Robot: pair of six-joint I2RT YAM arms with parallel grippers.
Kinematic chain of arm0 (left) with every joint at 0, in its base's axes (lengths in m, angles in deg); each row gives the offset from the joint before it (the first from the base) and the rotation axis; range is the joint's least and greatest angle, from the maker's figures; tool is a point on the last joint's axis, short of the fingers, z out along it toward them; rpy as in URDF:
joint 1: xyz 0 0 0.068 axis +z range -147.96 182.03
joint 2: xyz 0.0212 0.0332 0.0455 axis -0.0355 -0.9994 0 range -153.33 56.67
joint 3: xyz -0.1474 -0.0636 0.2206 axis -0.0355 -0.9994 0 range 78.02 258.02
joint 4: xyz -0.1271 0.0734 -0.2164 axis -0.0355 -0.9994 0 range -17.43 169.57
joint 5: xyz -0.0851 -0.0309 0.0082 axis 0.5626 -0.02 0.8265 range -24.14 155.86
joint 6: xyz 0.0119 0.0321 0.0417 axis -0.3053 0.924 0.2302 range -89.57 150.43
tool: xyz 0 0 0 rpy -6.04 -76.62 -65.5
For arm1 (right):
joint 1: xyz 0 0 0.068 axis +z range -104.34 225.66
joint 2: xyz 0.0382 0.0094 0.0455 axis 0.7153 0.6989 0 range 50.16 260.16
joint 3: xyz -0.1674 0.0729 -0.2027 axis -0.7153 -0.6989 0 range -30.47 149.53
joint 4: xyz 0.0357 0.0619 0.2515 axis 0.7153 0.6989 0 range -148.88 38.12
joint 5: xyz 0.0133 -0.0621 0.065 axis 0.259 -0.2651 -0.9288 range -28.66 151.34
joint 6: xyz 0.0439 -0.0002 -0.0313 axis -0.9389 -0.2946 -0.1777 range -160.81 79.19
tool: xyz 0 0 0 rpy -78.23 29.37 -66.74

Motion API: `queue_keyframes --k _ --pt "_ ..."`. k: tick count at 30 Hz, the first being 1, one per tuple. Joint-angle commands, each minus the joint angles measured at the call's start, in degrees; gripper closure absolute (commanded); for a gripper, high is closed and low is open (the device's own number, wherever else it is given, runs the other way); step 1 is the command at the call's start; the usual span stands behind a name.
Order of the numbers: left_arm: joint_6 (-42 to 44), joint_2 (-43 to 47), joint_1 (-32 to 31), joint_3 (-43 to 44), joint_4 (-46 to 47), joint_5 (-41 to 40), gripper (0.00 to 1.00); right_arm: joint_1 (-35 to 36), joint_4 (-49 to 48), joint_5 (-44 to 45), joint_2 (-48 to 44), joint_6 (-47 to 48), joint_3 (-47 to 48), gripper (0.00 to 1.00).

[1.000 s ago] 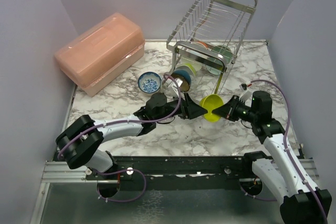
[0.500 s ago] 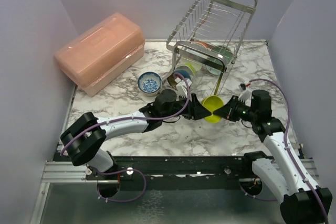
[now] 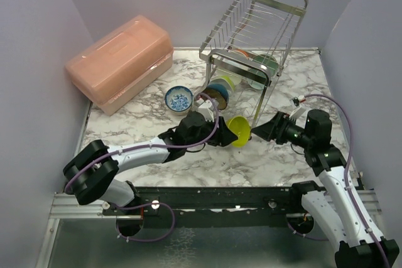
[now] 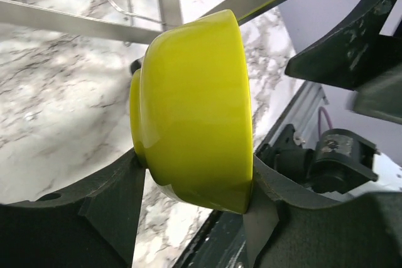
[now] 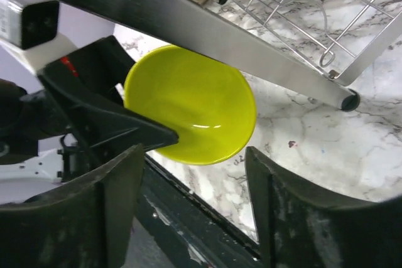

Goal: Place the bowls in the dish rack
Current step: Place the bowl in the dish rack.

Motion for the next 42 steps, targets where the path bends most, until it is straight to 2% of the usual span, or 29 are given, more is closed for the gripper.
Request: queue_keyframes --k 1,4,6,17,27,35,42 --pt "2.98 4.30 0.50 -2.05 0.47 -2.80 1.00 0.19 -2.24 -2.52 -2.30 -2.95 -2.25 0.20" --pt "3.57 6.26 0.70 -3.65 2.01 -3.11 1.00 0.23 -3.74 -3.11 -4.41 -4.69 -3.99 0.09" --pt "3.83 7.67 0.80 -5.05 4.07 -3.17 1.00 0.25 -5.15 -3.64 -5.26 -5.63 -5.01 0.06" --pt "7.08 13.00 1.42 -9.67 17.50 5.44 1.00 0.25 -19.76 -14.24 -6.09 -9.71 -10.26 0.00" --pt "3.51 11.48 1.42 -11.22 31.93 14.53 1.00 0.24 -33.45 -21.08 -4.68 -12.37 -11.99 0.00" --pt "-0.31 6.85 1.40 -8.77 38.31 22.37 1.00 0.25 -44.74 -25.55 0.01 -16.94 -11.05 0.02" --pt "-4.31 3.44 1.40 -8.19 42.51 23.81 1.00 0.25 -46.19 -28.98 3.32 -16.82 -8.80 0.06"
